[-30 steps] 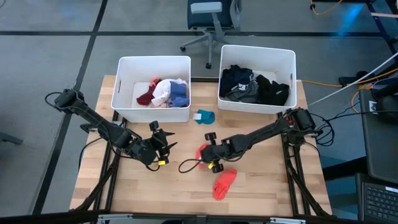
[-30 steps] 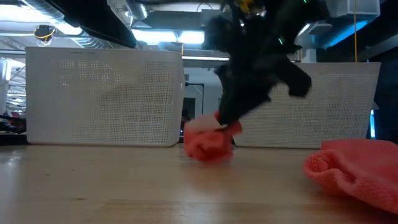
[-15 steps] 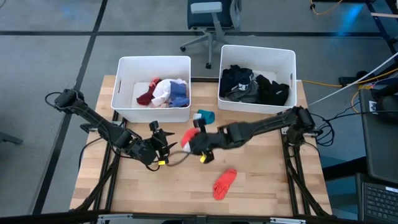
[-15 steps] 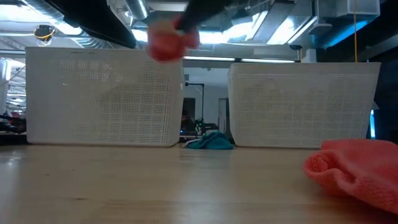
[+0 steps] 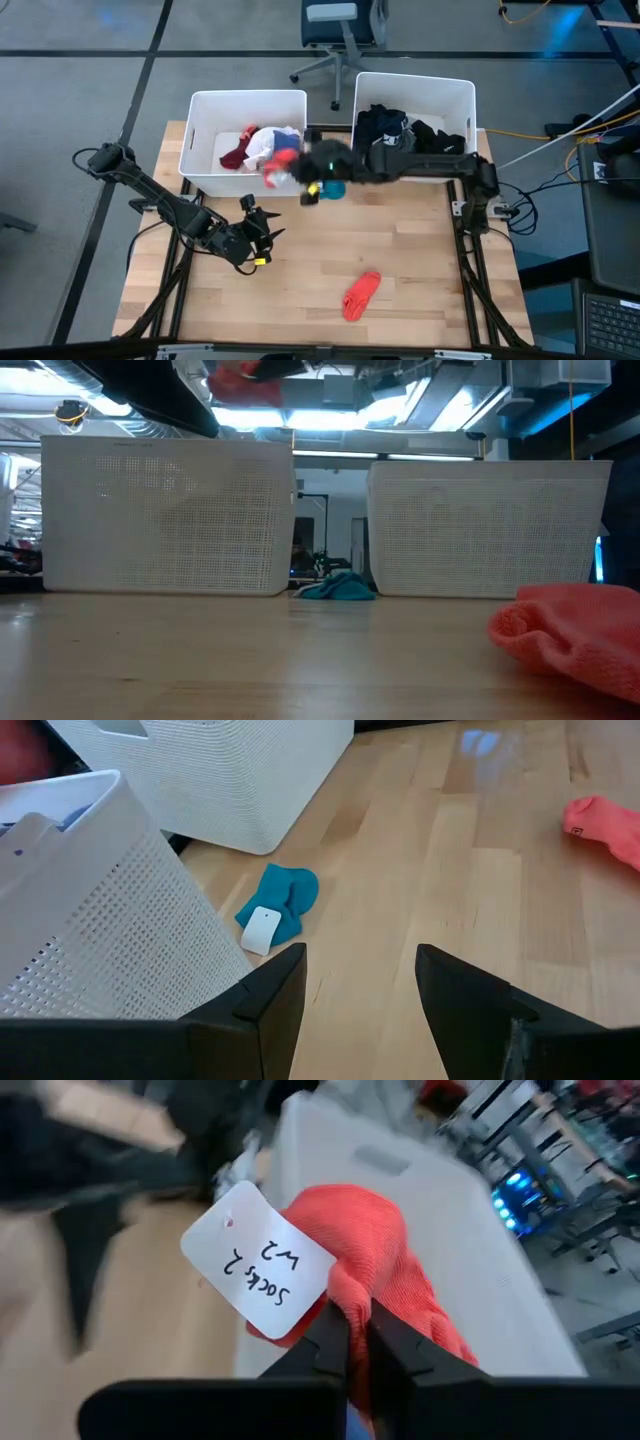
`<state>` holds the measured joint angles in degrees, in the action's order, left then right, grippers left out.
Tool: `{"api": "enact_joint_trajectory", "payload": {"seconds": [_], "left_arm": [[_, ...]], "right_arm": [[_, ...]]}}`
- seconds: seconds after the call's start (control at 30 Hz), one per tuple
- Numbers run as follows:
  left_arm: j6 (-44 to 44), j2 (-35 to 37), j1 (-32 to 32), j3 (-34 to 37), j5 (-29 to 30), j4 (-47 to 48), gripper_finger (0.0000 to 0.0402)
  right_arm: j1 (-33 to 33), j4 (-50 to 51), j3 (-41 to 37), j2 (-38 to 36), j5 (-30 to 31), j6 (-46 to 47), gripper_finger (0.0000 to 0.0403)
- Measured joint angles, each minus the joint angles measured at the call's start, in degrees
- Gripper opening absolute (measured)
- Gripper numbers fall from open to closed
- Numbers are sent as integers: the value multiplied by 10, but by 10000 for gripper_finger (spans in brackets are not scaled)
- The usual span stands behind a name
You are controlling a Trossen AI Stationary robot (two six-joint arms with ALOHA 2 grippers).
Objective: Sort clothes
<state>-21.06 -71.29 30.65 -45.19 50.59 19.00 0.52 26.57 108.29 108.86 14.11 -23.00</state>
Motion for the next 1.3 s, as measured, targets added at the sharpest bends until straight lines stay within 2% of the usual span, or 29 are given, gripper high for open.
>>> {"api": "enact_joint_trajectory", "payload": {"seconds": [0.33,0.7,0.8,1.1,1.3], "left_arm": [[3,0,0,0,0,0,180],[7,0,0,0,0,5,180],[9,0,0,0,0,5,180],[6,0,1,0,0,5,180],[7,0,1,0,0,5,180]], "right_arm": [[109,-154,-3,44,-69,50,21],[142,-191,-4,99,-73,54,28],[142,-182,-4,100,-73,48,60],[141,-132,-4,76,-35,67,218],[112,-32,-4,20,-31,63,259]]}}
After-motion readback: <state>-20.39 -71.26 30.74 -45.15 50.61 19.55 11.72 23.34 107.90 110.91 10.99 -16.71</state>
